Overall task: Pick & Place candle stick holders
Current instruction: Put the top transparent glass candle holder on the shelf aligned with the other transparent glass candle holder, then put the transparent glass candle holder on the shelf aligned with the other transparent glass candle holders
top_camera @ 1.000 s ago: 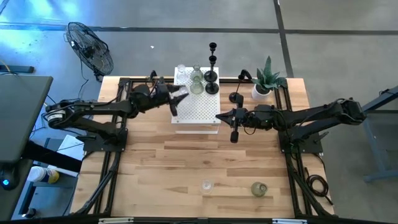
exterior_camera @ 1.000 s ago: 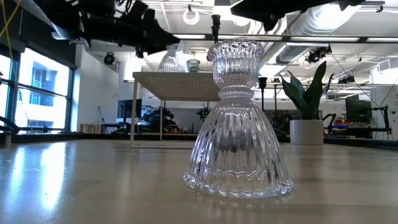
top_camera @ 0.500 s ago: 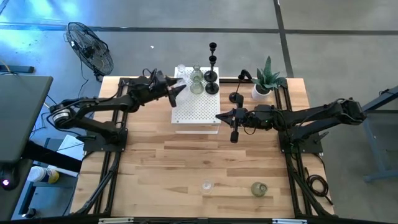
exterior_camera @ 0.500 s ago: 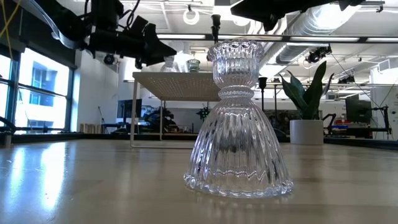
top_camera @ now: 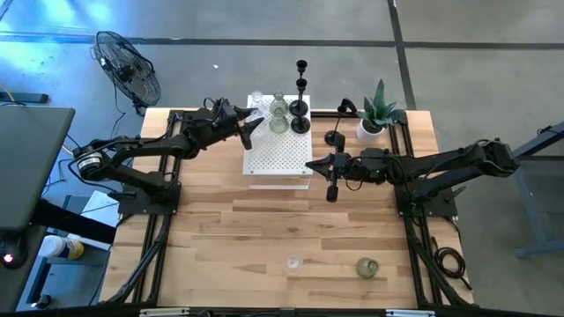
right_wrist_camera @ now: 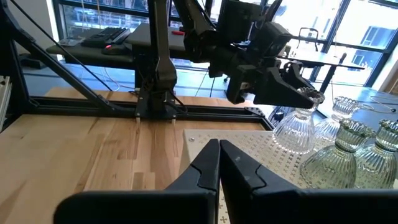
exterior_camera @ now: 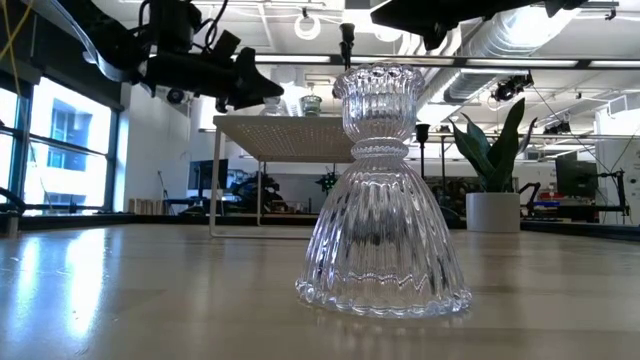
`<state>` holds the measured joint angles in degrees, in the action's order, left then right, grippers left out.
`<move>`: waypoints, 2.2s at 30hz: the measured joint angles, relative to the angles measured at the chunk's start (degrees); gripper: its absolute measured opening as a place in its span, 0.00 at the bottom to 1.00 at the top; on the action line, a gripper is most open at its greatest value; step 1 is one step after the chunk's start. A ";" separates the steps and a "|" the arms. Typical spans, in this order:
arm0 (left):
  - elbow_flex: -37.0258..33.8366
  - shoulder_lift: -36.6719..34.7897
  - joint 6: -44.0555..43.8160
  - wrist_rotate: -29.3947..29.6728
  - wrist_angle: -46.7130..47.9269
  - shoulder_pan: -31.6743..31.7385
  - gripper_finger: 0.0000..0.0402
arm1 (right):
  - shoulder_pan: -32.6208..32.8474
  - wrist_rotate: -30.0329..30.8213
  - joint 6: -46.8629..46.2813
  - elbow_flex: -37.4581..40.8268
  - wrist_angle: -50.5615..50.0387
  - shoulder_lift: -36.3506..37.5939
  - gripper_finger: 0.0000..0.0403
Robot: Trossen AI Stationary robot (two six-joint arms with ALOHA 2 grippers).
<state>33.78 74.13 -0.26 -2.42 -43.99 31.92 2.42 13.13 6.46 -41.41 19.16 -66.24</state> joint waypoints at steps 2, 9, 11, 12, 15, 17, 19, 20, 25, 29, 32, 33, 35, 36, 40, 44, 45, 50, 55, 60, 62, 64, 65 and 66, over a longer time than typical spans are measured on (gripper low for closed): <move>0.00 0.00 0.01 0.02 0.19 0.00 0.42 | 0.00 0.00 0.00 0.00 0.00 0.00 0.00; 0.00 0.42 0.01 0.34 0.51 0.00 0.42 | 0.00 0.00 0.00 0.00 0.02 0.00 0.00; 0.00 0.42 0.01 0.46 0.61 0.00 0.42 | 0.00 0.00 0.00 0.00 0.02 0.00 0.00; 0.00 0.42 0.01 0.49 0.61 0.00 0.42 | 0.00 0.00 0.00 0.00 0.02 0.00 0.00; 0.00 0.42 0.00 0.18 0.57 0.83 0.42 | 0.00 0.00 0.00 0.00 0.02 0.00 0.00; 0.00 0.67 -0.77 -0.27 0.47 1.61 0.42 | 0.00 0.00 0.00 0.00 0.04 0.00 0.00; 0.04 1.21 -1.82 -1.07 0.07 2.00 0.42 | 0.00 0.00 0.00 0.00 0.04 0.00 0.00; 0.04 1.20 -1.93 -1.32 0.12 2.02 0.42 | 0.00 -0.01 0.00 0.00 0.04 0.00 0.01; 0.04 1.16 -1.55 -2.41 0.05 1.81 0.42 | 0.00 0.00 0.17 0.00 0.23 0.00 0.00; 0.04 1.16 -1.72 -3.17 0.05 1.84 0.42 | 0.00 -0.02 0.20 0.00 0.37 0.00 0.00; 0.04 1.16 -1.68 -3.17 0.05 1.84 0.42 | 0.00 -0.02 0.20 0.00 0.37 0.00 0.00; 0.04 1.16 -1.68 -3.17 0.05 1.84 0.42 | -0.02 0.00 0.18 0.00 0.39 0.00 0.00; 0.04 1.16 -1.65 -3.17 0.05 1.84 0.42 | 0.00 -0.02 0.15 0.00 0.37 0.00 0.01; 0.04 1.16 -1.61 -3.15 0.03 1.84 0.42 | 0.00 -0.01 0.17 0.00 0.37 0.00 0.00; 0.04 1.16 -1.55 -2.10 0.01 1.81 0.42 | 0.00 0.00 0.20 0.00 0.37 0.00 0.00; 0.04 1.16 -1.55 -0.64 0.01 1.84 0.47 | -0.01 -0.02 0.20 0.00 0.37 0.00 0.00; 0.04 1.16 -1.55 -0.42 -0.01 1.84 0.49 | 0.00 -0.02 0.20 0.00 0.37 0.00 0.00; 0.04 1.16 -1.52 -0.44 -0.23 1.84 0.61 | -0.02 -0.02 0.20 0.00 0.37 0.00 0.01; 0.04 -0.17 1.11 -0.47 0.05 1.84 0.65 | 0.00 -0.02 0.19 0.00 0.35 0.00 0.00; 0.04 -6.22 3.15 -1.51 3.45 1.84 0.65 | 0.00 -0.02 0.20 0.00 0.01 0.00 0.00; 0.04 -9.97 3.80 -2.61 7.69 1.84 0.65 | 0.00 -0.02 0.16 0.00 -0.04 0.00 0.00; 0.07 -13.96 5.15 -5.97 14.30 1.84 0.64 | 0.00 -0.02 0.07 0.00 -0.04 0.00 0.00; 0.07 -16.06 5.83 -7.78 18.30 1.83 0.62 | 0.01 -0.02 0.03 0.00 -0.09 0.00 0.00; 0.07 -18.07 6.40 -9.57 22.51 1.81 0.60 | 0.17 0.00 -0.03 0.00 -0.22 0.00 0.00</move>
<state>33.85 56.06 6.14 -11.99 -21.48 33.74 2.58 13.13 6.43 -41.41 18.94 -66.24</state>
